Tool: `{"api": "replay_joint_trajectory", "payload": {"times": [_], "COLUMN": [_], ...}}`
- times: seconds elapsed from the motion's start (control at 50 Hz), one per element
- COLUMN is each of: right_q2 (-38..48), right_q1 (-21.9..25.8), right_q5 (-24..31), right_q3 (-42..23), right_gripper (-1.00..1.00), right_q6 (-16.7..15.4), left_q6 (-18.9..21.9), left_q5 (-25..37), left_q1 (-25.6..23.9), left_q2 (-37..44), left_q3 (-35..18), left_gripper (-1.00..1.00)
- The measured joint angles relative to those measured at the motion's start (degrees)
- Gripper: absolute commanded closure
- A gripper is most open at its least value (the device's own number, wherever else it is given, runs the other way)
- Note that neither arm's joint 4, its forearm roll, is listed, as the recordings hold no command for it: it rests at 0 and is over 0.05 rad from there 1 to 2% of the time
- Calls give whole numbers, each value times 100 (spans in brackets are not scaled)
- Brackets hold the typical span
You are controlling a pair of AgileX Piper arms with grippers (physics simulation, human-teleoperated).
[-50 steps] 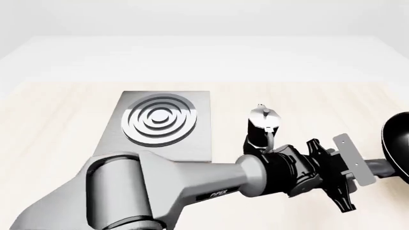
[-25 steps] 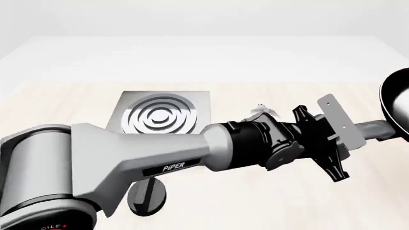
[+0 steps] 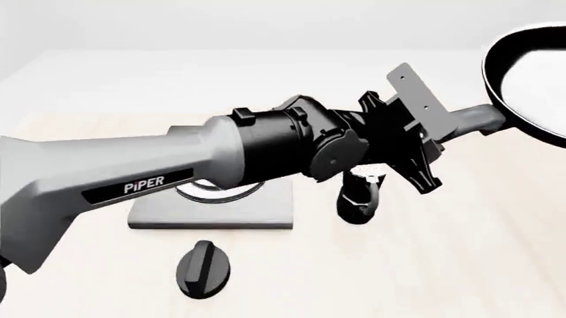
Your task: Put the frying pan on the stove.
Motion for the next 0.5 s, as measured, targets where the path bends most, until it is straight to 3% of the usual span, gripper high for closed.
{"api": "replay_joint_trajectory", "payload": {"times": [0.5], "right_q2": [0], "right_q1": [6], "right_q5": [0], "right_q3": [-61], "right_gripper": [-100], "right_q6": [-159], "left_q6": [55], "left_q5": [-45], "left_q1": [552], "left_q2": [-993], "left_q3": [1028], "left_gripper": [100]}}
